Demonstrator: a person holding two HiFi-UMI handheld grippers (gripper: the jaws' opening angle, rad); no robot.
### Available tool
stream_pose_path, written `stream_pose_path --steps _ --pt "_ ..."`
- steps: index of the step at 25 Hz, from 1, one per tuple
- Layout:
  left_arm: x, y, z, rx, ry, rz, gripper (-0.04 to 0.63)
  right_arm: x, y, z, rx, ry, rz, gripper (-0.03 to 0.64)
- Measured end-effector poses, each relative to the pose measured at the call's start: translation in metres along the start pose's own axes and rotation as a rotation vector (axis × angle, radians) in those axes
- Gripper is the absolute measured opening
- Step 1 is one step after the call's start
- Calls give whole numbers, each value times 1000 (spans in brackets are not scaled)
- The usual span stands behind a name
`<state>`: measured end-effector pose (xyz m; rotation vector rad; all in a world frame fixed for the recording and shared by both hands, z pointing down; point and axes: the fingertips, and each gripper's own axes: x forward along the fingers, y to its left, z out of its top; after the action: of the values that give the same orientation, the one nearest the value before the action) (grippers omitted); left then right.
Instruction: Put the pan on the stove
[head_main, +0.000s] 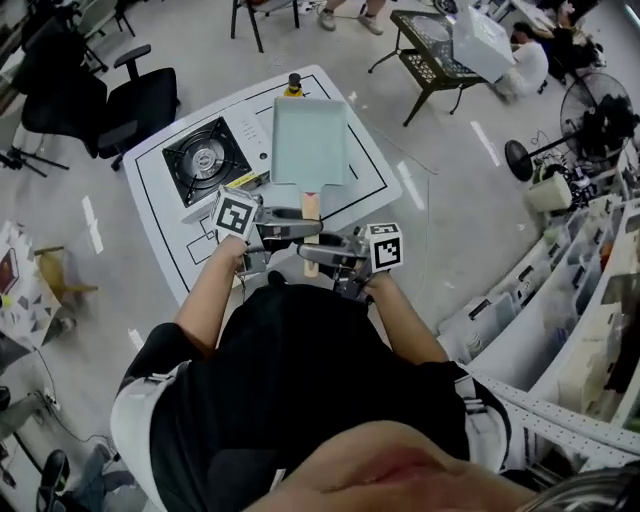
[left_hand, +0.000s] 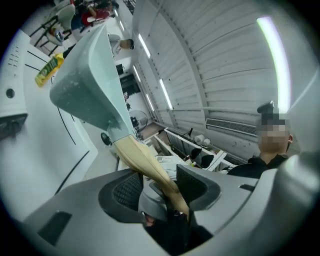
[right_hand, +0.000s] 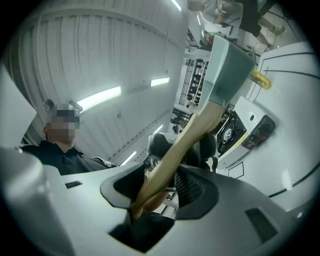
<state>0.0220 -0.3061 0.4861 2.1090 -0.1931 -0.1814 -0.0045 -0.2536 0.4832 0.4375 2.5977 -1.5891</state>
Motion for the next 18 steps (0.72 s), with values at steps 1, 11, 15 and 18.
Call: stream_pose_path --steps 1,11,15,18 --pt "-9 6 8 8 -23 13 212 7 -7 6 2 25 11 189" --pt "-105 50 40 -33 -302 151 212 80 -64 24 105 282 142 189" --pt "-134 67 44 -15 -365 196 212 100 -82 26 113 355 192 190" --pt "-173 83 42 -31 -422 226 212 131 -104 20 145 410 216 190"
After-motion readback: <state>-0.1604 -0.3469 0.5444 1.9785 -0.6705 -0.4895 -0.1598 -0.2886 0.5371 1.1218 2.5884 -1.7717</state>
